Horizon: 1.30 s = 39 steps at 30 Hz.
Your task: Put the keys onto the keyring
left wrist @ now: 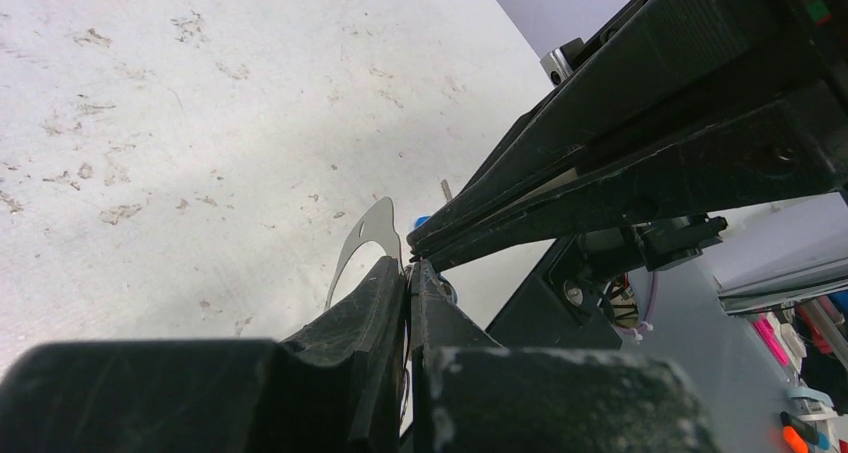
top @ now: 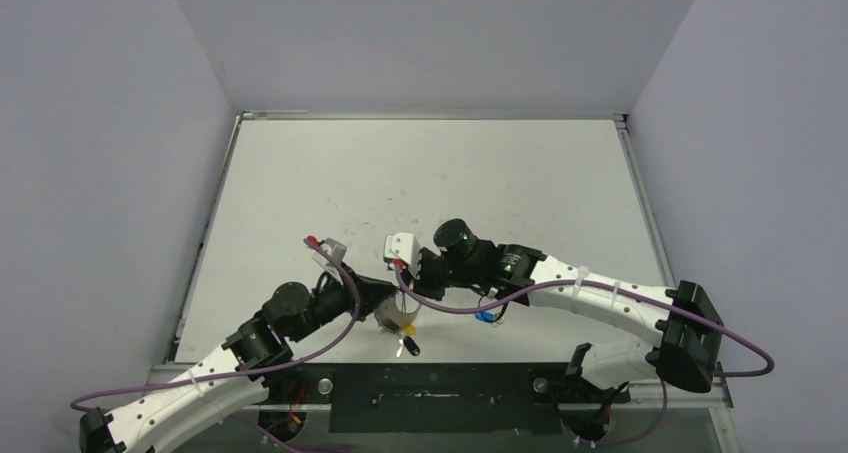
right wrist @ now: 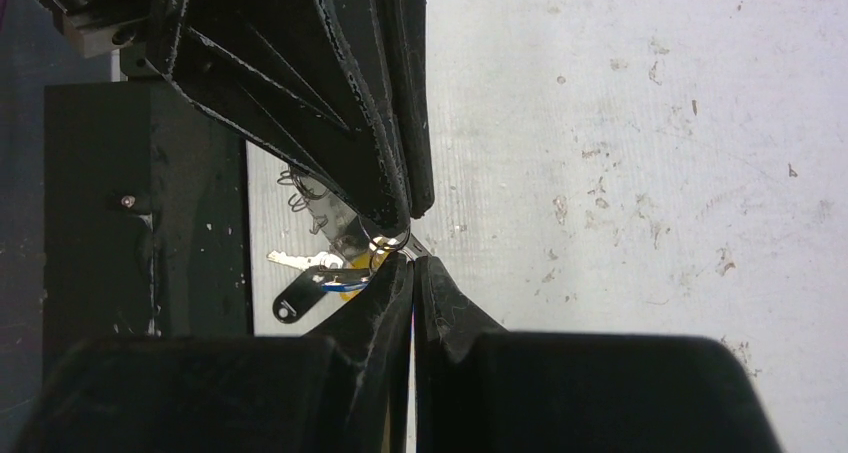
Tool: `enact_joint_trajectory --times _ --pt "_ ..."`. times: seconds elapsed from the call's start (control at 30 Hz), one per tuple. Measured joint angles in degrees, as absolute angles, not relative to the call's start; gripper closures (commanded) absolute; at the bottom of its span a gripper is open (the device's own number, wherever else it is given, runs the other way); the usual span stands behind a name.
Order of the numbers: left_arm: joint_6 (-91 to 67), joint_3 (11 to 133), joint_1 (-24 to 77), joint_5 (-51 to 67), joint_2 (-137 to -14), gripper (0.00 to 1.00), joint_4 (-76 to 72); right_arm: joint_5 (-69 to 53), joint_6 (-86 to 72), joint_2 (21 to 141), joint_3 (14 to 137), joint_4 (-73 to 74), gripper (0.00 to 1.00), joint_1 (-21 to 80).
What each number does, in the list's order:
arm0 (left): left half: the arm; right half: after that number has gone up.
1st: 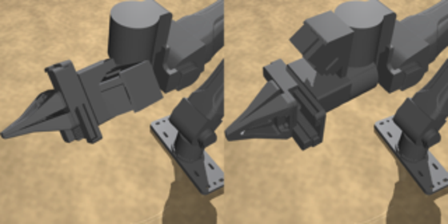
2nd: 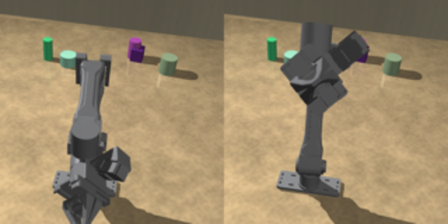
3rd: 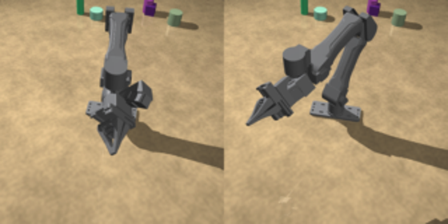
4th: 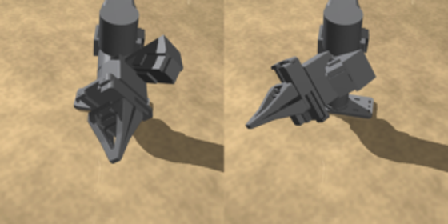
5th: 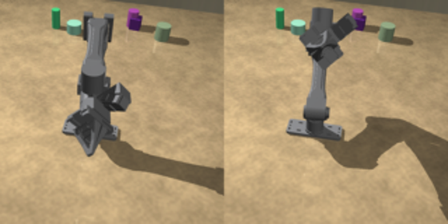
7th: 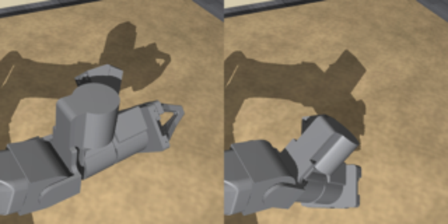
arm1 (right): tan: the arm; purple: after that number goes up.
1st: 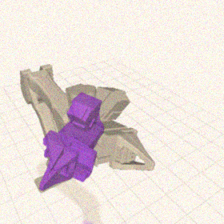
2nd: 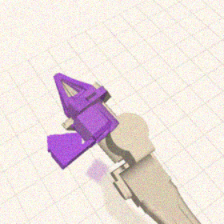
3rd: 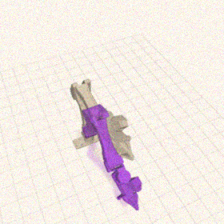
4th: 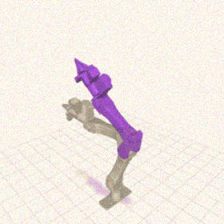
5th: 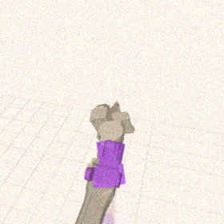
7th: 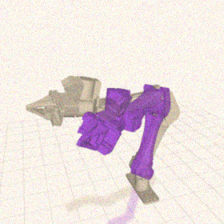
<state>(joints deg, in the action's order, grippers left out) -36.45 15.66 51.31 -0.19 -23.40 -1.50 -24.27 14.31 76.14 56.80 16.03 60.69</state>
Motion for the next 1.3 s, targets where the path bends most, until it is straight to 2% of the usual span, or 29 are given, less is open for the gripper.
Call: enact_joint_trajectory --times 0.57,0.73,0.87,0.93,1.0,1.3 --pt "-36.7 14.8 51.5 -1.0 -23.3 1.00 -2.5 -26.3 12.8 76.1 55.1 13.8 1.00 61.3" --pt "-36.6 14.6 51.5 -1.3 -23.3 1.00 -2.9 -26.7 12.6 76.0 54.6 12.9 0.79 61.2" --pt "-36.1 14.4 51.3 -3.5 -23.4 1.00 -3.6 -28.7 11.2 74.5 52.6 12.2 0.45 61.4" --pt "-35.3 14.3 50.9 -5.1 -23.7 1.00 -4.2 -29.1 9.9 72.6 50.9 12.1 0.30 61.4" --pt "-34.2 14.1 50.8 -6.4 -24.2 1.00 -5.7 -29.2 8.6 70.4 49.1 11.5 0.20 60.6" --pt "-29.0 14.4 50.4 -8.6 -36.2 1.00 -18.1 -23.8 3.9 58.5 42.2 5.0 0.00 51.8"
